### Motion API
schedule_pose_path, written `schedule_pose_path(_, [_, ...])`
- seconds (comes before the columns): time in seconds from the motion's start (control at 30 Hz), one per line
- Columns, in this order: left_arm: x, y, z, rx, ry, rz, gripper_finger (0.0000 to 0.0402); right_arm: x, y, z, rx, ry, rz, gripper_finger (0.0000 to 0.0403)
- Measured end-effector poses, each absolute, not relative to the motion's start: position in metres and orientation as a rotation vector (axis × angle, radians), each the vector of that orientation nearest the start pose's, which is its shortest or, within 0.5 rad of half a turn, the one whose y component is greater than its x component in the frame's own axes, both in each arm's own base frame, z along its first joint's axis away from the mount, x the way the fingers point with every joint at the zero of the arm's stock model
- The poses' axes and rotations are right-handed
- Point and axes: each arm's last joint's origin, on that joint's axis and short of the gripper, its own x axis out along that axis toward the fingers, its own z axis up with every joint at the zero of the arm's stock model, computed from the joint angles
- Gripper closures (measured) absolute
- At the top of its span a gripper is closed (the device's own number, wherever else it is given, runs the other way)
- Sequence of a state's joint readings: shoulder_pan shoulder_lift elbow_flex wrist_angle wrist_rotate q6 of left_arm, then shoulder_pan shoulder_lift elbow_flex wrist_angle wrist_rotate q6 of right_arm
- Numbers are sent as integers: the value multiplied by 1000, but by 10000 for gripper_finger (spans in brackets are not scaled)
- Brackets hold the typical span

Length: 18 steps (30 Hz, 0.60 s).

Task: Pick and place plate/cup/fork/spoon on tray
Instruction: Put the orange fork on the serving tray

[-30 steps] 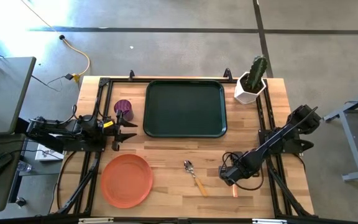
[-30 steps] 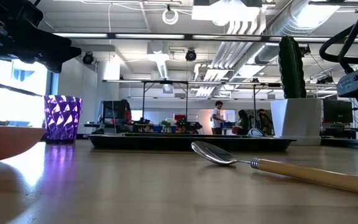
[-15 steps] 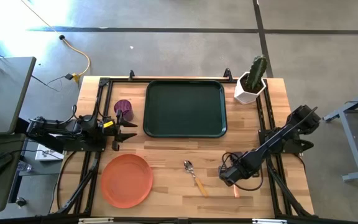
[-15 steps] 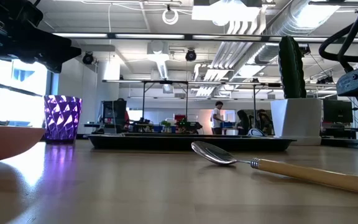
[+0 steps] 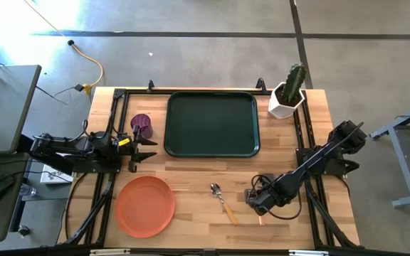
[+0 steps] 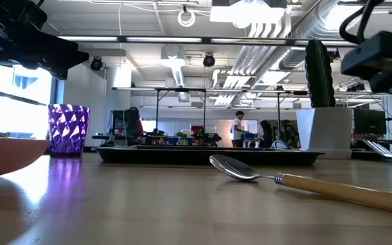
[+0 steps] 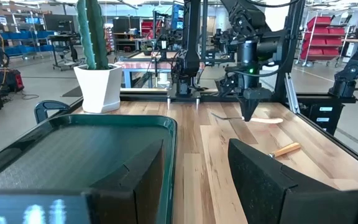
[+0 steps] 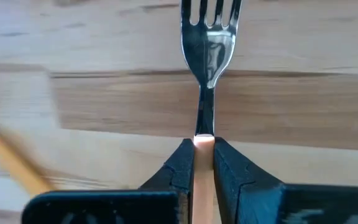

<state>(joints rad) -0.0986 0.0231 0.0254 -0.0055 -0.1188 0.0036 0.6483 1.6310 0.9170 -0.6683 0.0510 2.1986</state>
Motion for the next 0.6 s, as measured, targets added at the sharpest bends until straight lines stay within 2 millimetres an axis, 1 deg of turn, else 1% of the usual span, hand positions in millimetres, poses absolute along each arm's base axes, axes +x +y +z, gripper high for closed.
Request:
schedule_pose_path(0.23, [97, -6, 170, 4, 3, 20, 232, 240, 166, 174, 1356, 944, -993, 384])
schedule_pose_path(0.37, [97, -6, 170, 4, 4, 20, 232, 251, 162, 185, 1356, 823, -974, 384])
schedule_pose_path(0.6, [97, -6, 170, 4, 3, 20, 232, 273, 148, 207, 1243, 627, -918, 384])
